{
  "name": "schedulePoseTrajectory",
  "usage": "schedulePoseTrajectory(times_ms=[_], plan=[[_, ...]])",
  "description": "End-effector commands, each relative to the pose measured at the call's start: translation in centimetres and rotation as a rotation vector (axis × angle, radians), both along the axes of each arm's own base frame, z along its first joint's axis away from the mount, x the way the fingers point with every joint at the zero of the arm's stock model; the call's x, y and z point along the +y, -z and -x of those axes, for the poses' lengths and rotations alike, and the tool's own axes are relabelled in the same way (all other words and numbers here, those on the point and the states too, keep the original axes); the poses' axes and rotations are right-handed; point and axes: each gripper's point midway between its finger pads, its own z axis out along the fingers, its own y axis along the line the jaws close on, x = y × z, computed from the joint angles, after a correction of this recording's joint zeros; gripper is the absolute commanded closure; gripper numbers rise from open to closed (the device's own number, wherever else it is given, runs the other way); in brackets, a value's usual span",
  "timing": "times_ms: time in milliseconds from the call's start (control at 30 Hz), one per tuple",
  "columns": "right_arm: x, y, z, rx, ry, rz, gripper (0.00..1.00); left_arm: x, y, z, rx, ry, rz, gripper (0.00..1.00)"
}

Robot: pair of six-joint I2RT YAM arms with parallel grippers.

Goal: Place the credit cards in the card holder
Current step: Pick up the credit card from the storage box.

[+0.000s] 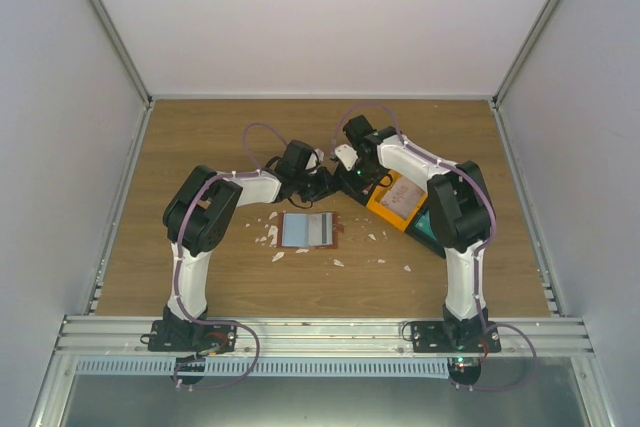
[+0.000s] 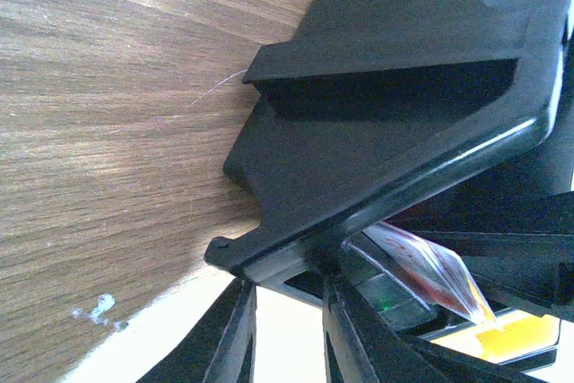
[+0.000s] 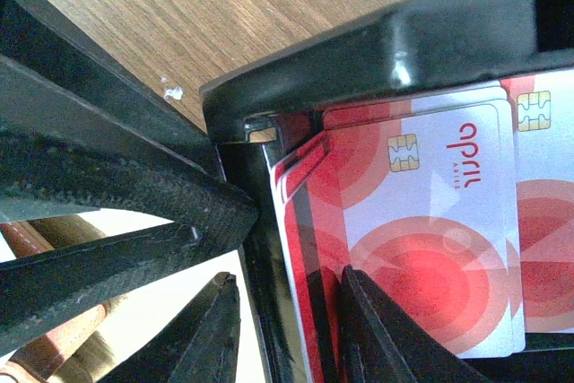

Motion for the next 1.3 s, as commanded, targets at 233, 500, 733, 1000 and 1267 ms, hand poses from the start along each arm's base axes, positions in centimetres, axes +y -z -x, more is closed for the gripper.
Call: schedulePoseTrajectory(times_ms=[233, 500, 733, 1000, 1267], plan=[[0.2, -2.0, 0.9, -0.003, 0.007, -0.011, 0.69, -0.1, 1.1, -0.4, -0.003, -0.002, -0.024, 0.76], [0.0, -2.6, 0.8, -0.016, 0.017, -0.020, 0.73, -0.1, 1.1, -0.4, -0.004, -0.003, -0.024, 0.76], [-0.4, -2.5, 0.7, -0.015, 0.027, -0.022, 0.75, -0.1, 1.1, -0.4, -0.005, -0.002, -0.023, 0.76], [-0.3, -2.6, 0.7, -0.011, 0.023, -0.040, 0.80, -0.1, 1.1, -0.4, -0.005, -0.001, -0.025, 0.76], [-0.1, -3.0, 1.0, -0.005, 0.014, -0.071, 0.80, -0.2, 1.0, -0.4, -0.006, 0.001, -0.023, 0.76]])
